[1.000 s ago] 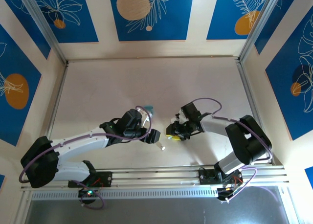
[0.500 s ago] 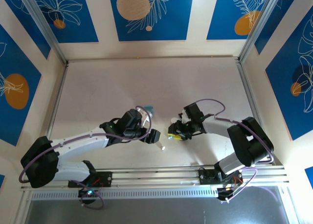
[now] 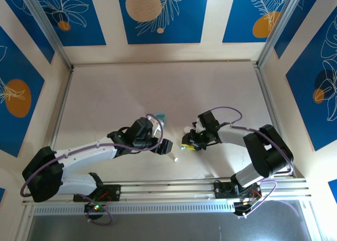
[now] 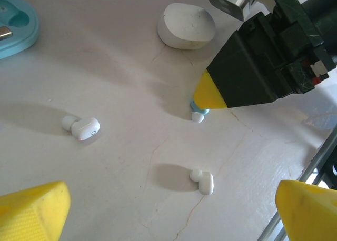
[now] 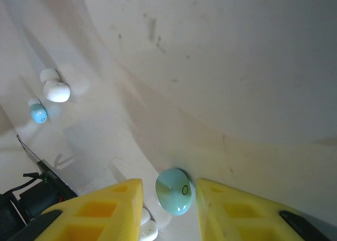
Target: Insert the wireless bluetooth earbuds into the charging case
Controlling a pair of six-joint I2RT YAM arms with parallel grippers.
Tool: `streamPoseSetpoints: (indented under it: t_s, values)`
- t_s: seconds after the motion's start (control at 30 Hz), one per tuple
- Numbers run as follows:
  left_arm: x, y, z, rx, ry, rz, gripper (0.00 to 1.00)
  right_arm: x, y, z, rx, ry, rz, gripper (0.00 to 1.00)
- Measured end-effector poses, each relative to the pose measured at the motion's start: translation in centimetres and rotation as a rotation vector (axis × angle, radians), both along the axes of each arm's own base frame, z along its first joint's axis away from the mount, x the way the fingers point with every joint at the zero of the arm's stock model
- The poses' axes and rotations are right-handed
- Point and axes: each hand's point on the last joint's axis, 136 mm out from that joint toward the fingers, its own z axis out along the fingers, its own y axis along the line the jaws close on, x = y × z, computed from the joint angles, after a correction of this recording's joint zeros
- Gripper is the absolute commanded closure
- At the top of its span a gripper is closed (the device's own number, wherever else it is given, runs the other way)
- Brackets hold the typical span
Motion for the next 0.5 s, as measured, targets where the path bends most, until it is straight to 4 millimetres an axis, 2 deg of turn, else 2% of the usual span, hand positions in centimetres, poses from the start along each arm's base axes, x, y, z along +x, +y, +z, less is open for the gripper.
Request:
streamPoseSetpoints:
  t_s: [0.5]
  values:
    - [0.00,0.00,-0.03,-0.001,-0.001,0.000,0.00,0.08,0.47,-0.15,0.011,0.006,-0.004,0.72]
